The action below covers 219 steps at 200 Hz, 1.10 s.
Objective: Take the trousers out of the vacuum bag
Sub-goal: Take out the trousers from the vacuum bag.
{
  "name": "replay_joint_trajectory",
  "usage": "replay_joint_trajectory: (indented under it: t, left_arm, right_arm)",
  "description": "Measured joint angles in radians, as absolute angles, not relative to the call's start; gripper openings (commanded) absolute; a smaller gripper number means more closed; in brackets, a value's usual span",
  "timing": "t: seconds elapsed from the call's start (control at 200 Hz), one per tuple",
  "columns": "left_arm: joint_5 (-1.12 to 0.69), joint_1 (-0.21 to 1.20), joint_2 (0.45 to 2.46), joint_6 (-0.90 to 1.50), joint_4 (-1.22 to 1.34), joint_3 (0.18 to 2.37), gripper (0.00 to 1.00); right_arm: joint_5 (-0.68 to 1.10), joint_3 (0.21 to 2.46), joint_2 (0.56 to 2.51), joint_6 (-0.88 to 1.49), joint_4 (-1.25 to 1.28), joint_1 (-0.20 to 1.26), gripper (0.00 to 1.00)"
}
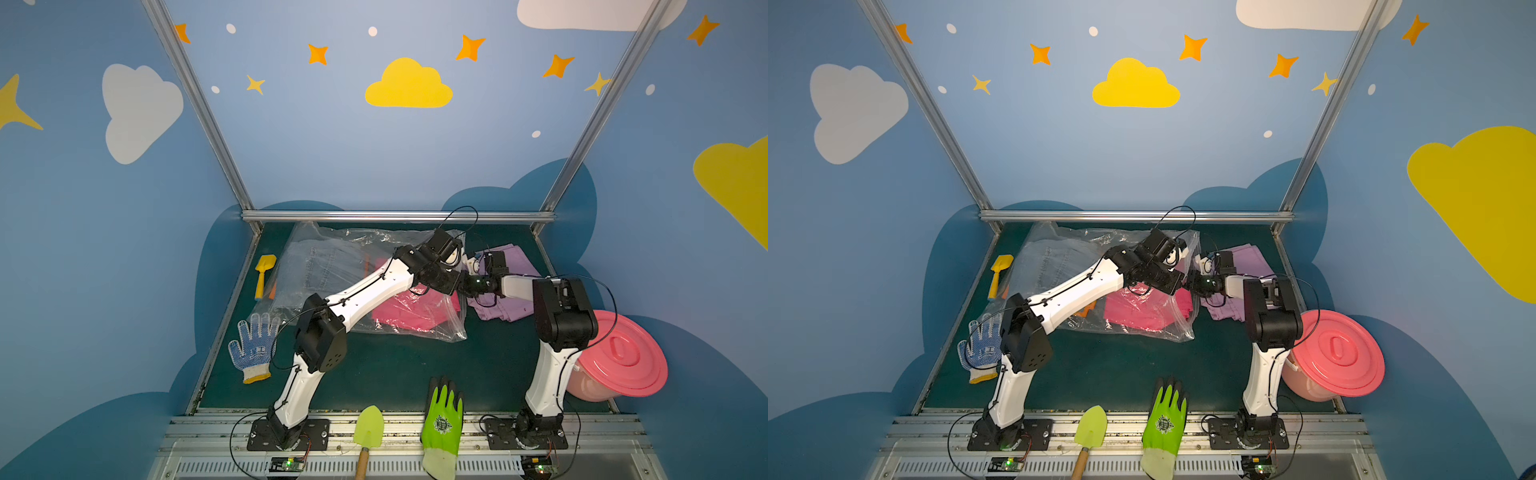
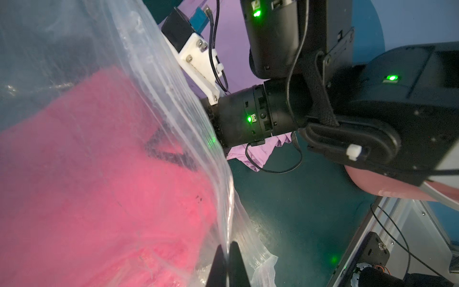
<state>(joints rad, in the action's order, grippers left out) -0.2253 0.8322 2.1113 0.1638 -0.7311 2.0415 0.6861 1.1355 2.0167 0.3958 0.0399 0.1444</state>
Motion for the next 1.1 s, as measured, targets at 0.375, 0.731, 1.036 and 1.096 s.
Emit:
replay_joint_trajectory:
  t: [0.375,0.731,1.036,1.096]
  left_arm:
    - [-0.224,0.833,2.111,0.164,-0.73,2.041,0.05]
    - [-0.223,0.833,2.111,0.164,-0.73,2.041,0.05]
    - [-0.222,0.834,2.111,0.164,-0.73,2.041,0.05]
    - [-0.222,0.834,2.111,0.164,-0.73,2.041,0.05]
  right_arm:
    - [0.709,1.144,2.04,0.408,0.037,0.15,0.1]
    - [0.757,1.097,2.009,0.419,0.091,0.153,0.13]
    - [0.791,1.077,2.003,0.453,0.177,0.162,0.45]
    - [0.791,1.077,2.01,0.456,0.189,0.163,0.45]
